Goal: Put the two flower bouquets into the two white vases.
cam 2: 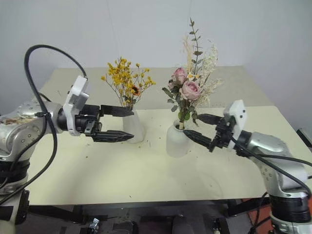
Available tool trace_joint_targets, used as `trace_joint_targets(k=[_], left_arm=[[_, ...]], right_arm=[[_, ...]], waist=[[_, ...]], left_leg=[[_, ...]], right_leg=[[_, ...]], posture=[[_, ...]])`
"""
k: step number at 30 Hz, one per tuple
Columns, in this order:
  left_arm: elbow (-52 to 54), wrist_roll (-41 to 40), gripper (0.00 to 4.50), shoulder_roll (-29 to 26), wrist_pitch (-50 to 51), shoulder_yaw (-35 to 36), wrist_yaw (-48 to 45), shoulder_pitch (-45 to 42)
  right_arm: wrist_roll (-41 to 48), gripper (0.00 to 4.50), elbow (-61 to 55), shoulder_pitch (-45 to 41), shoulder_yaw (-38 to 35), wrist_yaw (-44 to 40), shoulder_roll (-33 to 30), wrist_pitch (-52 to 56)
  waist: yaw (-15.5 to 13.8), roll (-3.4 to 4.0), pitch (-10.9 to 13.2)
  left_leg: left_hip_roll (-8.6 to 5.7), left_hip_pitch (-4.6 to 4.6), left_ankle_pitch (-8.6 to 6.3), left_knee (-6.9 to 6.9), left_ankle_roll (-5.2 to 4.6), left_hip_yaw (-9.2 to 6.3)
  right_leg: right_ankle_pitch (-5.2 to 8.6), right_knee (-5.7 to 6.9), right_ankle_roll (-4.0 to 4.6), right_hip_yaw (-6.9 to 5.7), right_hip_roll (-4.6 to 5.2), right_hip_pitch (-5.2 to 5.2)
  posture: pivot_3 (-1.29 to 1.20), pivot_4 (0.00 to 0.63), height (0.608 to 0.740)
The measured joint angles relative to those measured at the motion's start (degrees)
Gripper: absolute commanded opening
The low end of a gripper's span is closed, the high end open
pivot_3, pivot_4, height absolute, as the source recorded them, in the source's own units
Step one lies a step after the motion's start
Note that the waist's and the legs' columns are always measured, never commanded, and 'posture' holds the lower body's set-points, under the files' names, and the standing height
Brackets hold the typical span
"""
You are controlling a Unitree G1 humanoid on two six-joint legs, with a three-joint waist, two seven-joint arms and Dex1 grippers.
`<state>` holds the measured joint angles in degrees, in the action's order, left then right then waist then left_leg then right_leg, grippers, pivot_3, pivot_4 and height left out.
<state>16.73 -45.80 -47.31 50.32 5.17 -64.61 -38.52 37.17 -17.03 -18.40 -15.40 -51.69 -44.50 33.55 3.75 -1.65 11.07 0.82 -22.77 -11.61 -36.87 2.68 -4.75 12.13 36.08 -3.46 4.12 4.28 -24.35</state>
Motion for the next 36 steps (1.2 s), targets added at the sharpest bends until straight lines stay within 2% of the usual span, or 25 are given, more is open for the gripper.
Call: trace_joint_targets(k=[4, 9, 13, 17, 22, 27, 36], left_arm=[[3.74, -1.77, 4.50, -0.31, -0.39, 6.39, 2.72, 7.52], [5.22, 0.99, 4.50, -1.09, -4.46, 14.54, 5.48, 21.31], [6.17, 1.31, 4.50, -1.17, -7.80, 20.32, 5.56, 28.98], [6.63, 1.60, 4.50, -0.47, -11.69, 22.50, 3.89, 35.81], [6.27, 2.94, 4.50, -0.36, -15.36, 22.41, 1.58, 39.68], [4.72, 2.96, 4.50, 0.57, -15.41, 20.91, 3.41, 37.84], [3.69, 4.24, 4.50, 2.68, -19.96, 18.00, 4.89, 36.04]], right_arm=[[-0.26, 4.48, 2.22, 3.41, -2.36, -3.12, -2.92, -1.22], [-1.15, 4.48, 2.95, 6.75, -4.34, -4.04, -4.04, -2.67], [-1.14, 4.48, 2.90, 7.98, -6.11, -4.43, -4.26, -3.33], [-1.85, 4.48, 2.93, 8.91, -6.88, -4.55, -4.31, -5.23], [-2.16, 4.48, 2.60, 10.86, -7.89, -4.44, -3.35, -8.12], [-2.27, 4.48, 1.31, 13.91, -8.00, -2.63, -0.83, -9.57], [-2.15, 4.48, -0.41, 15.44, -8.12, -1.71, -0.76, -9.59]], waist=[[-0.02, -0.01, 0.00], [0.12, 0.00, 0.00], [-0.32, -0.01, 0.00], [-0.70, -0.01, 0.00], [-1.24, -0.01, -0.01], [-1.51, -0.02, -0.01], [-1.14, -0.02, -0.01]], left_leg=[[0.00, 0.14, 0.00, 0.00, 0.00, 0.01], [0.02, 0.24, -0.01, 0.03, -0.01, 0.03], [0.01, 0.25, -0.01, 0.01, 0.00, 0.04], [0.02, 0.26, -0.01, 0.02, 0.00, 0.05], [0.02, 0.25, -0.01, 0.02, 0.00, 0.06], [0.01, 0.26, -0.01, 0.02, 0.00, 0.06], [0.03, 0.28, -0.01, 0.02, 0.00, 0.06]], right_leg=[[0.01, 0.00, 0.01, 0.01, 0.00, 0.13], [0.04, 0.01, 0.07, 0.04, -0.01, 0.15], [0.05, -0.01, 0.08, 0.03, 0.03, 0.21], [0.06, -0.01, 0.10, 0.02, 0.02, 0.19], [0.08, -0.01, 0.13, 0.02, 0.02, 0.19], [0.08, -0.01, 0.11, 0.00, 0.03, 0.21], [0.07, 0.00, 0.12, 0.02, 0.01, 0.22]], posture=[[0.00, 0.150, 0.740], [0.00, 0.150, 0.740], [0.00, 0.150, 0.740], [0.00, 0.150, 0.740], [0.00, 0.150, 0.740], [0.00, 0.150, 0.740], [0.00, 0.150, 0.740]])
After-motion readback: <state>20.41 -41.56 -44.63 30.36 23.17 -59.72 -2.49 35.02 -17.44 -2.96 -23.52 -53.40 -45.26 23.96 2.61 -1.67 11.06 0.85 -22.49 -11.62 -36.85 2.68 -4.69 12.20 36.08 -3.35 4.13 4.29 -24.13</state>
